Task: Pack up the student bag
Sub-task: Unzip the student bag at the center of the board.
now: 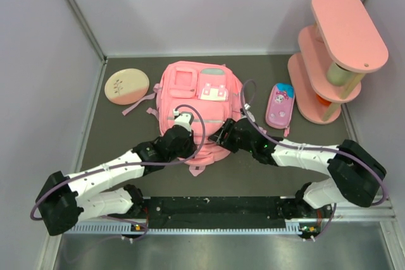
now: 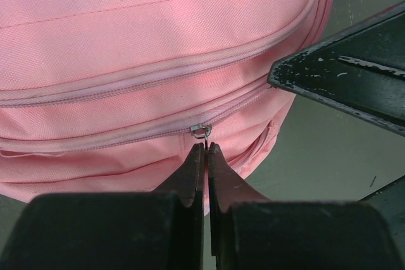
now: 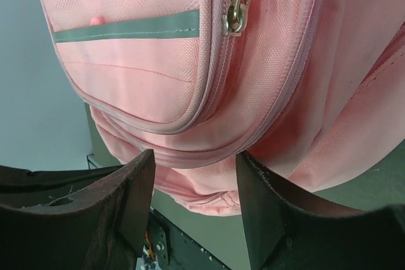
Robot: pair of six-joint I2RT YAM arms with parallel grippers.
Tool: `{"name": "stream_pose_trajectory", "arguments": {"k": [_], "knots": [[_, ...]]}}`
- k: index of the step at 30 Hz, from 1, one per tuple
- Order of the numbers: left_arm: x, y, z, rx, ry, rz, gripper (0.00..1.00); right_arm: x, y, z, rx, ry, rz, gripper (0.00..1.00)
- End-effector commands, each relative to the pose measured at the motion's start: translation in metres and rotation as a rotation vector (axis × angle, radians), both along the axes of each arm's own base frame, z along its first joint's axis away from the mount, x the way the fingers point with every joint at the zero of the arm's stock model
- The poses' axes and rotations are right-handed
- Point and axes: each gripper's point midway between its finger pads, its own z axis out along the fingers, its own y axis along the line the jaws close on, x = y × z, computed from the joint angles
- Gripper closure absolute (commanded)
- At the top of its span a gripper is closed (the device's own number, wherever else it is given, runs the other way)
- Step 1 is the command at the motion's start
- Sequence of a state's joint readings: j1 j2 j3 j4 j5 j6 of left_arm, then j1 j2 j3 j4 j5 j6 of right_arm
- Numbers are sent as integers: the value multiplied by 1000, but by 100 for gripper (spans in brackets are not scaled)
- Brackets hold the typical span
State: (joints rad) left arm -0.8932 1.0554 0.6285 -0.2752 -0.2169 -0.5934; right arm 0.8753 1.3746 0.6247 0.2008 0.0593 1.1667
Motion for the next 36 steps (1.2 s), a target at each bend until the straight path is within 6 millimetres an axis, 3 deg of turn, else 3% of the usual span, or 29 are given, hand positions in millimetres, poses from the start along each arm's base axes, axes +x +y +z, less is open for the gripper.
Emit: {"name": "stream_pose_trajectory", "arguments": {"k": [1,3,6,7,8,11,16,21,32,36], "knots": [[-4,-18,22,-106,-40,-69,100,15,19,29,79,-75,-49,48],[-5,-19,21,-107,-38,-80,100,19,21,27,86,-91,-58,52],[-8,-18,20,-107,-33,-89,100,28,19,33,75,-134,-82,80],[-9,-16,19,-103,-34,-88,100,30,17,34,63,-144,-89,96],[-7,-12,18,-90,-43,-70,100,31,12,38,44,-155,-99,100],[-6,7,12,-35,-50,-13,100,46,-6,54,-15,-213,-150,100],[8,54,-3,79,-41,172,100,62,-42,73,-64,-258,-194,100],[19,77,-2,95,-41,261,100,74,-63,88,-57,-285,-207,100],[62,124,9,230,-103,471,100,68,-56,130,7,-335,-142,100],[73,120,17,240,-127,446,100,66,-49,138,41,-339,-113,100]]}}
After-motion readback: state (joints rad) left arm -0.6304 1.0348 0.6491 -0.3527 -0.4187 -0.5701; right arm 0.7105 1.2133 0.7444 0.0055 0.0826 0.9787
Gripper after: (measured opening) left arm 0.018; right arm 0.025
